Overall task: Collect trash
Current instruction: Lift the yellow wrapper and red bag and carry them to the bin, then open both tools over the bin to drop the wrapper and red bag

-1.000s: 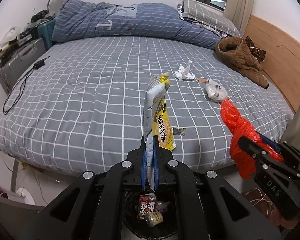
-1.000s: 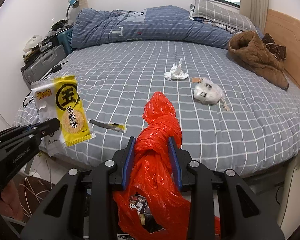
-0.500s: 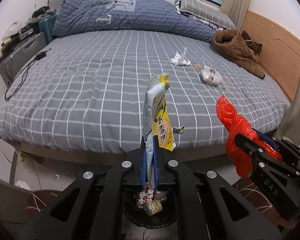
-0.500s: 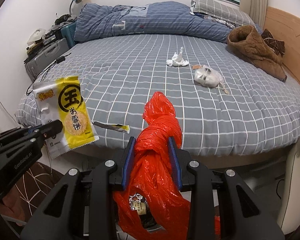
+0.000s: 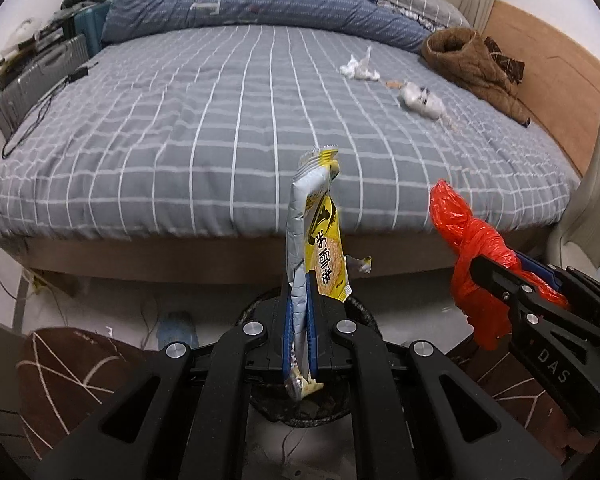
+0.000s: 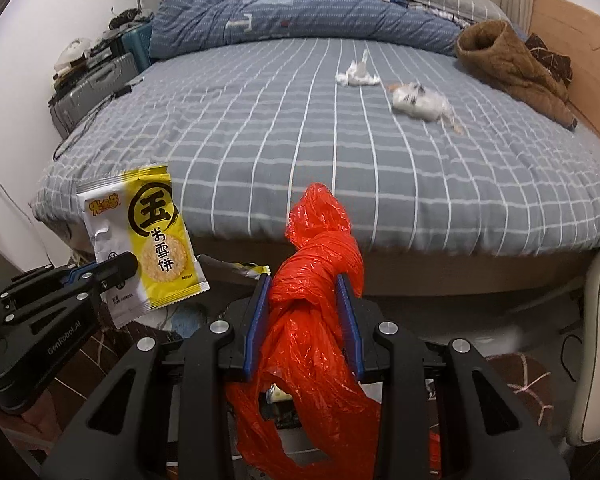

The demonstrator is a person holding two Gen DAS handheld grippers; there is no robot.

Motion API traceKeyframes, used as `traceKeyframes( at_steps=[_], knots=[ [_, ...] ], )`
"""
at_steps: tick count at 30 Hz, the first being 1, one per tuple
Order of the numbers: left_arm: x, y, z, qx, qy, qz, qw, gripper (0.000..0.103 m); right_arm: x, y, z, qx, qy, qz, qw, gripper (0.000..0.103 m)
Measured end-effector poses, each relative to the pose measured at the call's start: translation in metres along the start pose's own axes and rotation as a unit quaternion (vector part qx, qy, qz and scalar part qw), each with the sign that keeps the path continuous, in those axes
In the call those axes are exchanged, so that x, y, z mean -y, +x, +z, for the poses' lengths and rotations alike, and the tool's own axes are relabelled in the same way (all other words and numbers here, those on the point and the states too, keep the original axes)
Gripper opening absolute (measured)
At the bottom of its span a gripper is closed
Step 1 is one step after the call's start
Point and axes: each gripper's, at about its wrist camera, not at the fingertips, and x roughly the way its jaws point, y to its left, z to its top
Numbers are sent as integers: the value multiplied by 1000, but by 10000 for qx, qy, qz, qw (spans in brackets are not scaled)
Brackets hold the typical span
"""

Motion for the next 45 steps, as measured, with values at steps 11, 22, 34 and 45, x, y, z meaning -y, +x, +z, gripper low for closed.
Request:
traceKeyframes(
  at_steps=[11, 22, 34, 45],
  knots=[
    [-5, 49, -28, -407, 6, 75, 9991, 5, 7, 49, -32, -432, 181, 125, 9988, 32],
    [-1, 103, -36, -925, 123, 166, 9955, 5, 14, 98, -46, -938, 218, 185, 9952, 32],
    [9, 131, -42, -1146, 256, 151, 9930, 30, 27, 107, -47, -1029, 311, 34, 9942, 32],
    [-27, 123, -39, -933, 41, 375, 9949, 80, 0, 125, -43, -1172, 28, 130, 9930, 32]
  ],
)
